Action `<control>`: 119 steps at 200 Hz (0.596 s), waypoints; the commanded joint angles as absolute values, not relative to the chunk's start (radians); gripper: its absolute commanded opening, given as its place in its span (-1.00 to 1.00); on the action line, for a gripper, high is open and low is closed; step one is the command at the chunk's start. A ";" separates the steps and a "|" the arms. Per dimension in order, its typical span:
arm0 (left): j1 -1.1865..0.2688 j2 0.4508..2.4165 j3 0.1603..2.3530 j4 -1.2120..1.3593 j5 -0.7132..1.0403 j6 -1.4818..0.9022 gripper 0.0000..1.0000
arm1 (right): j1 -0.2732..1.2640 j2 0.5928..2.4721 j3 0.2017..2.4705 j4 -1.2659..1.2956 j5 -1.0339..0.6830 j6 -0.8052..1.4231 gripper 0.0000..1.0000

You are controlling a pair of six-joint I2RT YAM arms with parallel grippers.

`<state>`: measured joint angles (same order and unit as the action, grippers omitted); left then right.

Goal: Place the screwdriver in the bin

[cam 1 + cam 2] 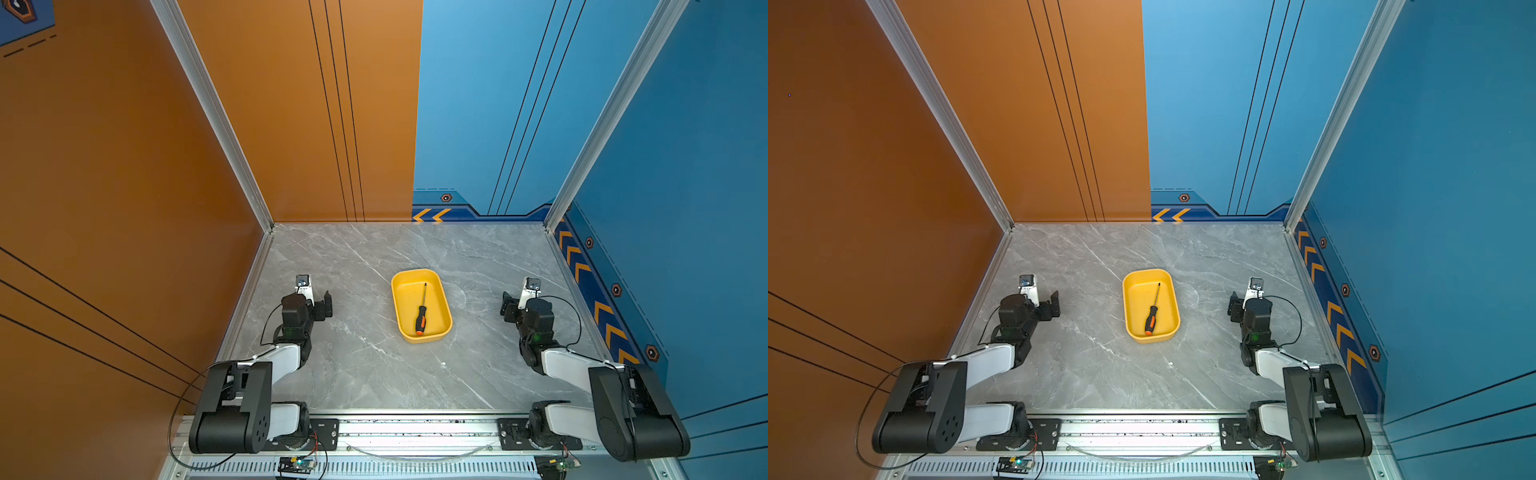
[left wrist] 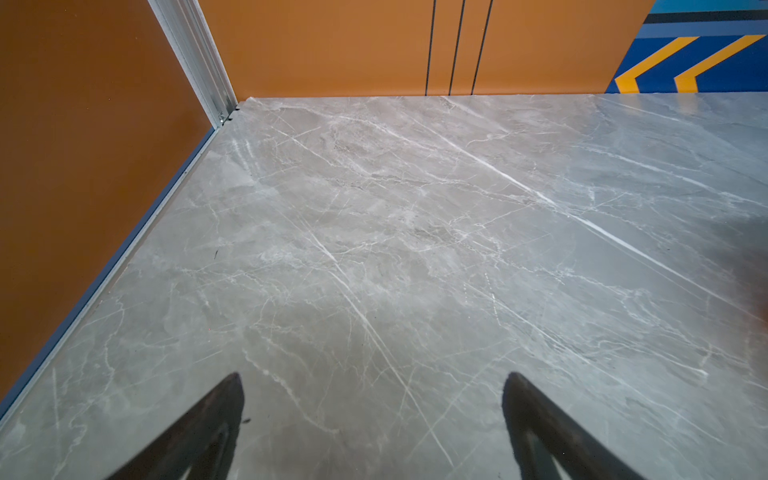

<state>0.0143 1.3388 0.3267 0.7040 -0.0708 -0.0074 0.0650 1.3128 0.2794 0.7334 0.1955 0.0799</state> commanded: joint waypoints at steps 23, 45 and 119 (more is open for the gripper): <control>0.030 1.515 0.356 0.926 0.015 -0.012 0.96 | 0.057 1.464 0.295 0.983 0.201 0.054 0.54; 0.025 1.569 0.362 0.971 0.005 -0.007 0.96 | 0.064 1.562 0.272 1.130 0.221 0.046 0.54; 0.014 1.567 0.383 0.922 0.005 0.007 0.96 | 0.037 1.546 0.370 0.915 0.190 0.075 0.62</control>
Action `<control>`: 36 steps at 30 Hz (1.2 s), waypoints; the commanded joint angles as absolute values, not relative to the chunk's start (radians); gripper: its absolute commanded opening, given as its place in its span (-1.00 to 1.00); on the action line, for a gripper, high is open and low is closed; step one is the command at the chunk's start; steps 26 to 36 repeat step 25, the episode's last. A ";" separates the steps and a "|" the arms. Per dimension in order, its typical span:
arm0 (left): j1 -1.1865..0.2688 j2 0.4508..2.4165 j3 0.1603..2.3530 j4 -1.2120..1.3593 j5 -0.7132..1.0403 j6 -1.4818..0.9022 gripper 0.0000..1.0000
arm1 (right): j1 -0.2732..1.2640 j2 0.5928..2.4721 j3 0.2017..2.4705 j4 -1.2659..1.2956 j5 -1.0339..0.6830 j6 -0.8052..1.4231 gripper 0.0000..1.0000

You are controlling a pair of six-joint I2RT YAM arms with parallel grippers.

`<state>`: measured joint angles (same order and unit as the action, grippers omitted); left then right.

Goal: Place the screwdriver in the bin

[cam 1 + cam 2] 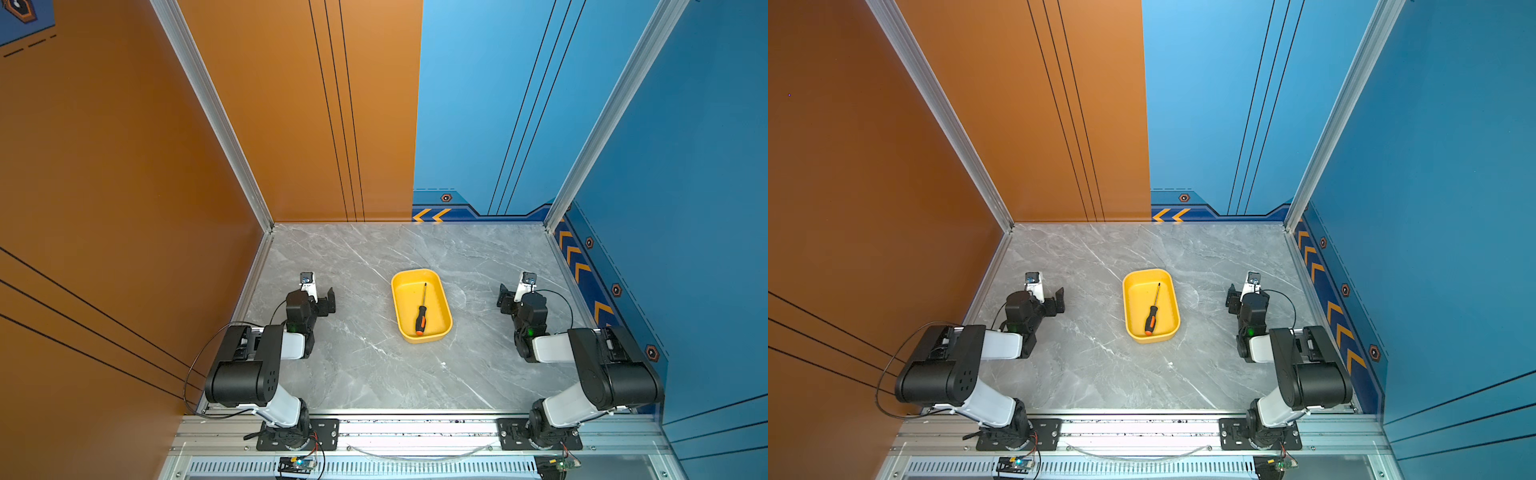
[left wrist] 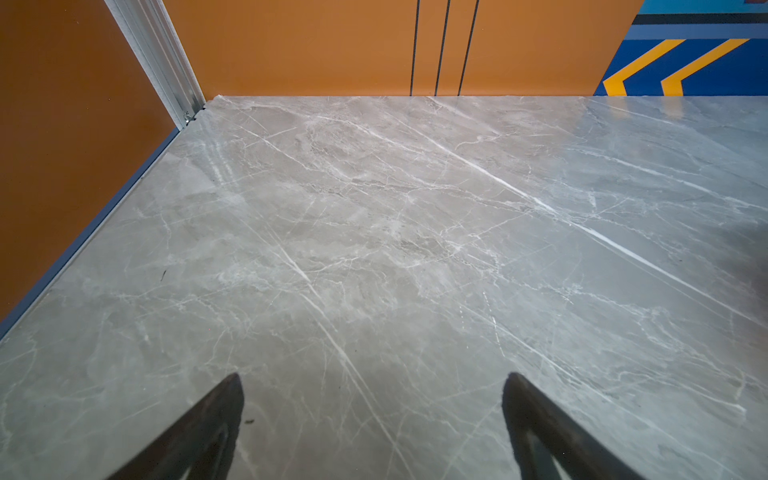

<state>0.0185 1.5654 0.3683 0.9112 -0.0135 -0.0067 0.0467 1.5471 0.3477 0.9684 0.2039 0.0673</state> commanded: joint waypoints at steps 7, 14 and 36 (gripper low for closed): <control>0.011 1.567 0.384 0.919 -0.001 0.007 0.96 | 0.037 1.546 0.368 0.917 0.189 0.075 0.82; 0.008 1.566 0.383 0.921 -0.008 0.008 0.96 | 0.046 1.546 0.360 0.934 0.200 0.069 1.00; 0.007 1.564 0.381 0.922 -0.011 0.008 0.96 | 0.041 1.546 0.368 0.918 0.182 0.067 0.99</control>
